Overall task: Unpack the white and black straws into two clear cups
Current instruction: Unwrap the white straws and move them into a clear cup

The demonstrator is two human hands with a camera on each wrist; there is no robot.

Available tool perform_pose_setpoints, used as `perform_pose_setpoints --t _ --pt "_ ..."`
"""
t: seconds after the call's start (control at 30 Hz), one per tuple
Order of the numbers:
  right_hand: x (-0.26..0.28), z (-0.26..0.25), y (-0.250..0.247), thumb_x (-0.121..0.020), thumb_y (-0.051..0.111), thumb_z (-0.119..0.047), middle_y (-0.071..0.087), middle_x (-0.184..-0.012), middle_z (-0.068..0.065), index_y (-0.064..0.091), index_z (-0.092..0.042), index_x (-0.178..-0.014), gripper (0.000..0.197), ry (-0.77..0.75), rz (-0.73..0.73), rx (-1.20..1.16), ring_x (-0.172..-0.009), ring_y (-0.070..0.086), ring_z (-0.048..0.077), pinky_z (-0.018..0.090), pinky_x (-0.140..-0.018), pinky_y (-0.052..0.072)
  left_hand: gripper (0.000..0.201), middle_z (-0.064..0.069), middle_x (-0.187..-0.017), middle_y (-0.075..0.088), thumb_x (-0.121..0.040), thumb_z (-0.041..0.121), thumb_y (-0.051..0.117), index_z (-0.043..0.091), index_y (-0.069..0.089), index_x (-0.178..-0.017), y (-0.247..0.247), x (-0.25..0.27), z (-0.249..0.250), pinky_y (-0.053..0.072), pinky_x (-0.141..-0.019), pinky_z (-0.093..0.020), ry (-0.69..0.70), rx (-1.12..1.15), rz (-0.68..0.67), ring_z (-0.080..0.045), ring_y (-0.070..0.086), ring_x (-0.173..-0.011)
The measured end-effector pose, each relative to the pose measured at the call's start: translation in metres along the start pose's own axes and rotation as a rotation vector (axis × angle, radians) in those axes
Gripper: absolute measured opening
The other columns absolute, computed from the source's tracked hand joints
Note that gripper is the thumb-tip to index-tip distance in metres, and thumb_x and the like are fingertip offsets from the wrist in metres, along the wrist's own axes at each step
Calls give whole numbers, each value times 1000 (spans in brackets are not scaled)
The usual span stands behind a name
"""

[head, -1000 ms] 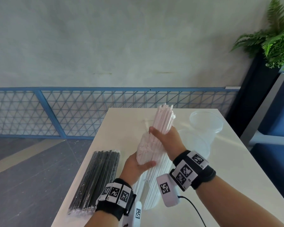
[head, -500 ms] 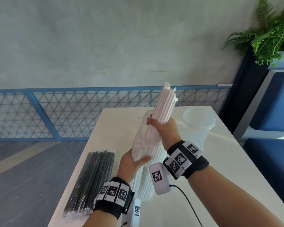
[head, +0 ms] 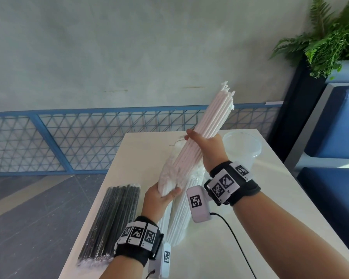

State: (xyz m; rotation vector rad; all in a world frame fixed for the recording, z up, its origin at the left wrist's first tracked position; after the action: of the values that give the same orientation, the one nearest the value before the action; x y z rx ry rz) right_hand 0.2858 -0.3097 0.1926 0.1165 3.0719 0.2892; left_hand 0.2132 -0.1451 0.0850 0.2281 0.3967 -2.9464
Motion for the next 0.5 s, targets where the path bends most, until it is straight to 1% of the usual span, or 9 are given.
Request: perform_pose_setpoints --t 0.03,0.13,0.23,0.3,0.37,0.4,0.43,0.47,0.5 --pt "2 5 1 -74 76 -19 63 -88 12 61 -2 -97 32 10 -14 31 -81 62 23 32 -72 55 14 13 -79 67 -75 27 73 29 61 -81 1 0 0 47 -65 -6 -1 -5 4 10 62 -71" --pt "12 21 8 -72 78 -17 65 -90 6 60 -17 -89 25 39 -69 91 -83 63 18 26 -71 53 20 15 -83 65 -76 22 73 19 63 -93 3 -1 0 44 -64 -1 1 -11 13 7 60 -78" --pt "17 38 13 -69 80 -16 69 -99 11 65 -9 -100 34 78 -79 123 -93 66 25 36 -80 56 24 11 -84 67 -76 23 74 16 64 -97 3 -2 -3 47 -63 -4 -21 8 20 -2 64 -82" --pt "15 41 13 -72 78 -17 69 -102 10 66 -10 -103 34 89 -60 108 -94 66 24 35 -79 55 27 9 -83 68 -74 28 75 15 64 -96 3 -4 -6 48 -64 -6 -44 37 30 -9 65 -82" --pt "13 30 10 -75 75 -16 67 -101 11 66 -8 -100 28 72 -36 20 -90 64 22 29 -75 53 45 4 -79 68 -66 49 76 13 65 -89 1 -4 -10 49 -67 -15 -48 82 47 -13 64 -76" --pt "11 23 7 -75 74 -15 65 -100 13 64 -3 -100 29 58 -15 -24 -89 62 22 29 -75 53 57 0 -77 66 -59 60 75 10 64 -86 -2 -5 -13 48 -66 -23 -52 95 64 -16 60 -71" --pt "8 15 2 -75 73 -14 63 -99 16 62 3 -100 32 42 2 -61 -88 61 23 32 -76 53 64 -3 -75 64 -55 64 74 7 64 -83 -6 -5 -15 46 -65 -28 -65 99 90 -18 58 -69" --pt "5 8 -2 -75 72 -12 60 -98 17 62 7 -97 30 24 10 -85 -87 59 24 36 -78 54 60 -4 -74 65 -58 60 76 6 65 -81 -9 -5 -18 46 -65 -29 -74 107 109 -19 59 -70" --pt "2 1 -6 -76 70 -10 58 -97 17 62 6 -91 24 9 15 -92 -87 57 24 39 -79 52 47 -4 -75 67 -64 49 78 8 66 -81 -11 -6 -19 48 -65 -27 -87 112 127 -21 63 -73"
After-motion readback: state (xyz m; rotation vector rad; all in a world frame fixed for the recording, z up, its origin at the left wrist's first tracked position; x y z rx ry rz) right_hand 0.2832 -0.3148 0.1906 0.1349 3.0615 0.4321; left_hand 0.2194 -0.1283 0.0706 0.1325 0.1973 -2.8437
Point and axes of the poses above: each hand's wrist, its own x-axis away from the middle knuckle, its own y-axis out of the palm, z = x × y, the point moved 9 cm from there along -x, towards the middle knuckle
